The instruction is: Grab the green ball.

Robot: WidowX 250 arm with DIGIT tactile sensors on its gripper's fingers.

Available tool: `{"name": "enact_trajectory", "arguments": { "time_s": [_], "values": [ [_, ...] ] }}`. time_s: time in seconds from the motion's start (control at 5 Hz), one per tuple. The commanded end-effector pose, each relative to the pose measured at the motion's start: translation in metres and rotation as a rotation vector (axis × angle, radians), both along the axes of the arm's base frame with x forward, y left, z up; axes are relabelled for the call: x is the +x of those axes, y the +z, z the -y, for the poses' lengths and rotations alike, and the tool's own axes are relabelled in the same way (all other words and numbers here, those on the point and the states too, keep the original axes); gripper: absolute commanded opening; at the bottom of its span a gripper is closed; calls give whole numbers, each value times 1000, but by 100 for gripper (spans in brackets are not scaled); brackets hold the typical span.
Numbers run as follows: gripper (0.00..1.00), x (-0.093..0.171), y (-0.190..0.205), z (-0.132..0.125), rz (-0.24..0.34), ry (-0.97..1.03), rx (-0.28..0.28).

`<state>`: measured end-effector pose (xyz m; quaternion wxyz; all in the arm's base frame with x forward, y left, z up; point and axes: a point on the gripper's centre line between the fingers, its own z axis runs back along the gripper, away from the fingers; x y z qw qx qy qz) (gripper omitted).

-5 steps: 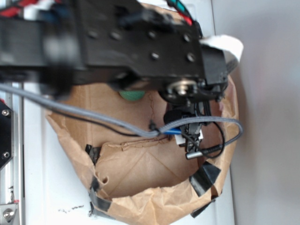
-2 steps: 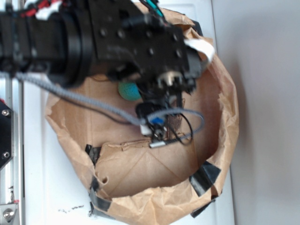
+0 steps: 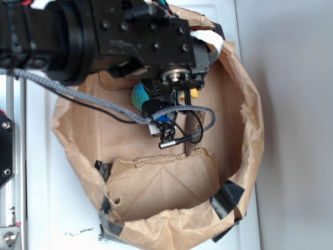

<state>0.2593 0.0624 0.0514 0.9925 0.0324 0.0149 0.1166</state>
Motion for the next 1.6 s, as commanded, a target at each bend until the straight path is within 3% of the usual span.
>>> {"name": "enact_trajectory", "arguments": {
  "time_s": [0.0,0.2,0.4,0.8,1.0,1.2,1.4],
  "values": [
    [0,-1,1,0,49,20,96],
    [0,-6,4,1,106,18,109],
    [0,10,-5,-1,115,29,79],
    [0,2,68,-4,256,-28,-98],
    [0,11,114,23,306,-31,-80],
    [0,-6,128,43,249,-15,-61],
    [0,-14,131,49,230,-41,-57]
  ]
}}
